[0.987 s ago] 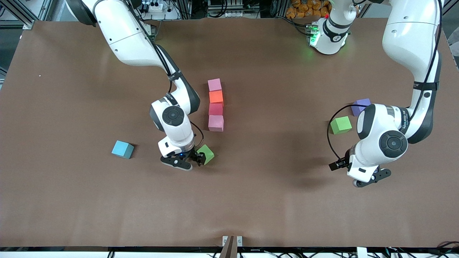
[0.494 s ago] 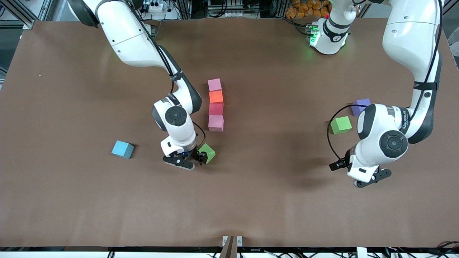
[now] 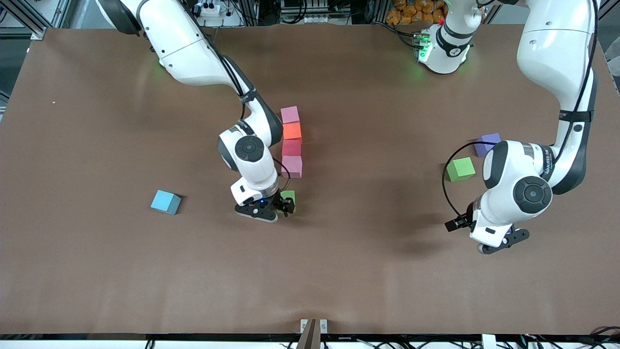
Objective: Arrange blocks into number 1
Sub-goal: 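Carry the green cube to the light-pink end of the line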
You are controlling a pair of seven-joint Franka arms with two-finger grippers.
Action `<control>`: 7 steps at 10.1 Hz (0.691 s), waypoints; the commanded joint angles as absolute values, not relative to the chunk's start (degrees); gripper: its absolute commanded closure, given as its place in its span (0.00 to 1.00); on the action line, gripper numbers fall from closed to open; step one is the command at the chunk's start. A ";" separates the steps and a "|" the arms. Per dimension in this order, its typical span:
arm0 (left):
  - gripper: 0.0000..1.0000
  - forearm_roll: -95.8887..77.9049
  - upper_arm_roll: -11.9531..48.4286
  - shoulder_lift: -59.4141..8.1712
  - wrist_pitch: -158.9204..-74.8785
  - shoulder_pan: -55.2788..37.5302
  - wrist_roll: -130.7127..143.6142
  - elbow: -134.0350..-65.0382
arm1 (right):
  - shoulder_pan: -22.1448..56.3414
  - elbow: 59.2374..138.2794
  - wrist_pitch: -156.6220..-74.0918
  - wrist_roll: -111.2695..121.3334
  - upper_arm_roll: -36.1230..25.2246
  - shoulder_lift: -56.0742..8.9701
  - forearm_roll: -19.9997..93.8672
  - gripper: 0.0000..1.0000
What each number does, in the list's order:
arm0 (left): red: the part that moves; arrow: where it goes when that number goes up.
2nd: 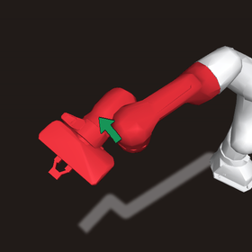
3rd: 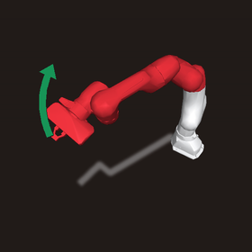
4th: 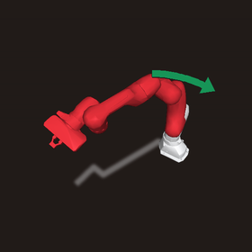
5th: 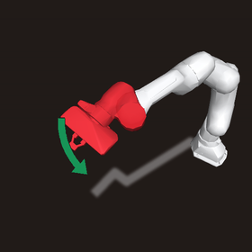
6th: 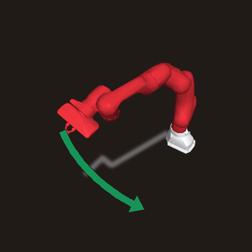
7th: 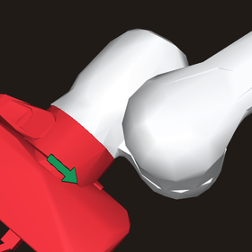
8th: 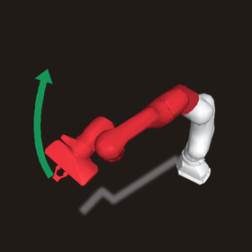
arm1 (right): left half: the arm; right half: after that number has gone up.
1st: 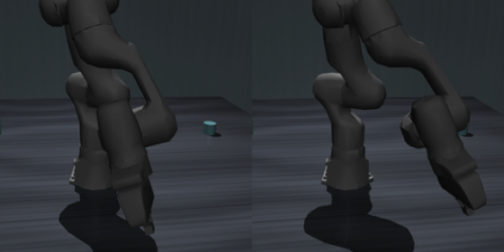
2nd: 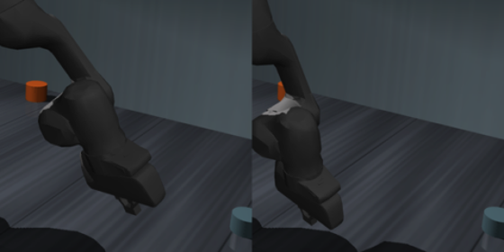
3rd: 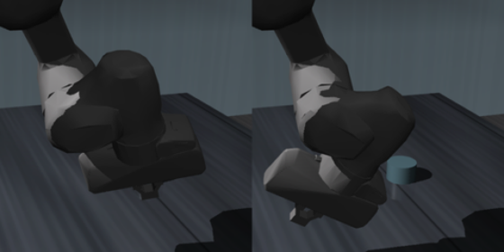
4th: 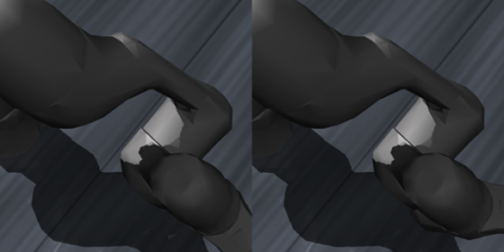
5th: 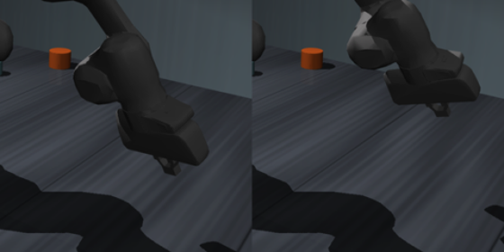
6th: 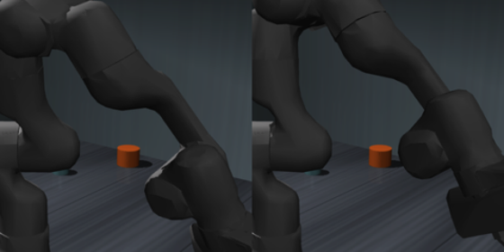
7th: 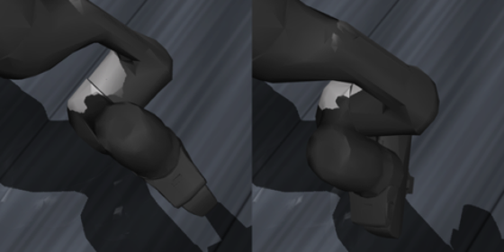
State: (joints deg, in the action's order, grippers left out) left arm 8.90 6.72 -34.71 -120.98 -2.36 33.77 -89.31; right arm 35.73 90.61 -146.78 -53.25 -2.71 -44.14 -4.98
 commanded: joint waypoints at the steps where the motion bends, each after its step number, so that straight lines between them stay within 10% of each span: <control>1: 0.00 9.76 6.77 -34.80 -120.94 -2.37 35.16 -88.77 | 35.68 89.21 -147.13 -53.09 -2.55 -45.26 -3.87 0.10; 7: 0.00 9.76 6.77 -34.89 -120.94 -2.37 35.16 -88.68 | 34.45 90.53 -147.13 -50.71 -2.64 -44.39 -4.04 0.10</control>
State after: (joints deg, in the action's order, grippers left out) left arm 8.90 6.72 -34.72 -120.98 -2.36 33.77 -89.31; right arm 34.99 90.65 -146.79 -52.30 -2.90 -44.17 -4.94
